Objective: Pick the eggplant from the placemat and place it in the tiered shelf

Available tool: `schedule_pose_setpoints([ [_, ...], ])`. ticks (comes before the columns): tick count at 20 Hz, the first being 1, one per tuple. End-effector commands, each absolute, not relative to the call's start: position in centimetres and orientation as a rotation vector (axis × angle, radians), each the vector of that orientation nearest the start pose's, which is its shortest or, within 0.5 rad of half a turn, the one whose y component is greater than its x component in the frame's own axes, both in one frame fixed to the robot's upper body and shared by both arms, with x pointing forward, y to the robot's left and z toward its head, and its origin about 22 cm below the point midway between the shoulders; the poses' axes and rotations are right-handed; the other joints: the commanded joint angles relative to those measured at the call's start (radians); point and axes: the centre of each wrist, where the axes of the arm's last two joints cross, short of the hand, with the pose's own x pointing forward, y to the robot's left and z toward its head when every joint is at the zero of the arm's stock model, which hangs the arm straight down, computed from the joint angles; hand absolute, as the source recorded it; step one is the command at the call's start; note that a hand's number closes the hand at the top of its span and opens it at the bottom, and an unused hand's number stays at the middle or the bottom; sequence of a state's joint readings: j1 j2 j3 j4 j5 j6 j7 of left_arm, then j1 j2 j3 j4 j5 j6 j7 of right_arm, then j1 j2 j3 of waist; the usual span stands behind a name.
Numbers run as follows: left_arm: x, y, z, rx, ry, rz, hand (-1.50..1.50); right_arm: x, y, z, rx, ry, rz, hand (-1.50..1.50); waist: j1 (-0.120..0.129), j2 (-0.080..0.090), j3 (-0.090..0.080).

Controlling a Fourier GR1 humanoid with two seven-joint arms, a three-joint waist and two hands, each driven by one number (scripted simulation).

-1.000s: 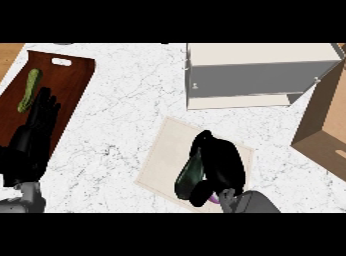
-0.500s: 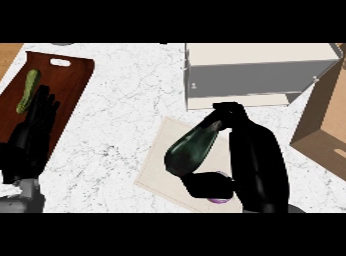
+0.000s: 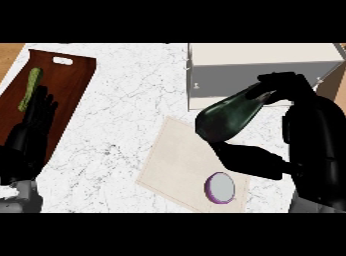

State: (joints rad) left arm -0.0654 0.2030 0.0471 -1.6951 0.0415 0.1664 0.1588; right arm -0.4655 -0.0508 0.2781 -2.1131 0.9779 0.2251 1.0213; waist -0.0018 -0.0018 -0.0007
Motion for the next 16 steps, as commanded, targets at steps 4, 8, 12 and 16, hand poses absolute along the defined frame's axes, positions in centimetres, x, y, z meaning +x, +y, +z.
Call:
schedule_pose_setpoints([
  [4,25.4,28.0,7.0,0.257,-1.604,0.028,0.0,27.1,-17.2,21.3,-1.0,-1.438,0.37,1.5,0.006,0.002,0.001],
  [8,25.0,26.9,6.2,0.244,-1.603,0.033,0.0,30.8,-16.5,20.5,-0.998,-1.437,0.345,1.5,0.01,0.003,0.001],
  [12,26.2,26.2,5.4,0.253,-1.616,0.039,0.0,32.3,-18.2,20.4,-1.01,-1.456,0.319,1.5,0.005,0.003,0.001],
  [16,26.1,26.4,5.3,0.24,-1.614,0.033,0.0,34.7,-18.8,18.0,-1.027,-1.51,0.268,1.5,0.008,0.004,0.001],
])
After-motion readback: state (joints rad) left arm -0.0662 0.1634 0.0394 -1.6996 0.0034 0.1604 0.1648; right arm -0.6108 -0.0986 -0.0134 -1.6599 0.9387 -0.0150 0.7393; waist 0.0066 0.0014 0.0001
